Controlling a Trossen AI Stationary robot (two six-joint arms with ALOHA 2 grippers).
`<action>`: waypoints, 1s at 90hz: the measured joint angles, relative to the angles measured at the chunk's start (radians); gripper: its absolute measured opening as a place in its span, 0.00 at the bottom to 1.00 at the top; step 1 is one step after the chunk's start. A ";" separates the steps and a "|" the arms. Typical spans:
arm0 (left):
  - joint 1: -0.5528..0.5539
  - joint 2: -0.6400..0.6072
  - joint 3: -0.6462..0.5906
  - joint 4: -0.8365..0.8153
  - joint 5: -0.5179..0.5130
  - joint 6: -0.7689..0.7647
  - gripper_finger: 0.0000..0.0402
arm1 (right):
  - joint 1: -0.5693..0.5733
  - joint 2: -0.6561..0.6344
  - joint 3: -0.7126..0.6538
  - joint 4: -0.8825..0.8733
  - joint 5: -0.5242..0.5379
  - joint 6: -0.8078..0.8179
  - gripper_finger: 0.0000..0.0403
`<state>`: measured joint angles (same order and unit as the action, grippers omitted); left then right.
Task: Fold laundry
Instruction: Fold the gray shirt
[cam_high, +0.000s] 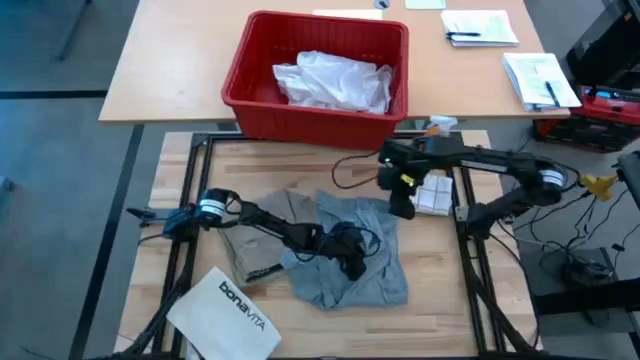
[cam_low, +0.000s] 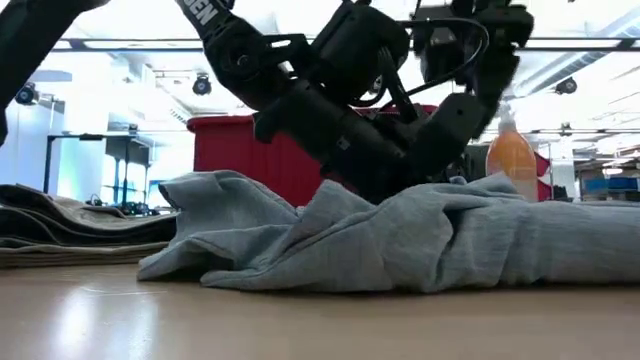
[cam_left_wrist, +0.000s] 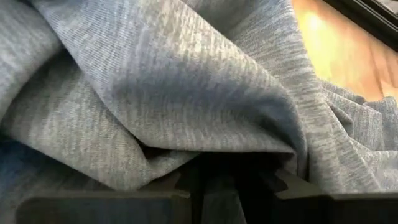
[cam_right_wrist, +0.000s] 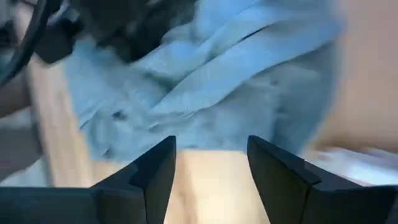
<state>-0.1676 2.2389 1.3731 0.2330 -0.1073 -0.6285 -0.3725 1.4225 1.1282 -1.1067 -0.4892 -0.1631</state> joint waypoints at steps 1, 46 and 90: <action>-0.002 0.000 0.000 -0.001 0.002 0.000 0.16 | 0.000 0.006 -0.006 0.003 -0.008 -0.009 0.45; -0.085 -0.001 0.000 -0.005 0.022 -0.010 0.16 | 0.057 0.099 -0.295 0.440 -0.056 -0.072 0.42; -0.085 -0.001 0.000 -0.004 0.021 -0.019 0.16 | 0.108 0.106 -0.374 0.514 -0.059 -0.045 0.27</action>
<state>-0.2527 2.2379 1.3727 0.2295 -0.0860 -0.6479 -0.2642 1.5283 0.7539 -0.5926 -0.5484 -0.2085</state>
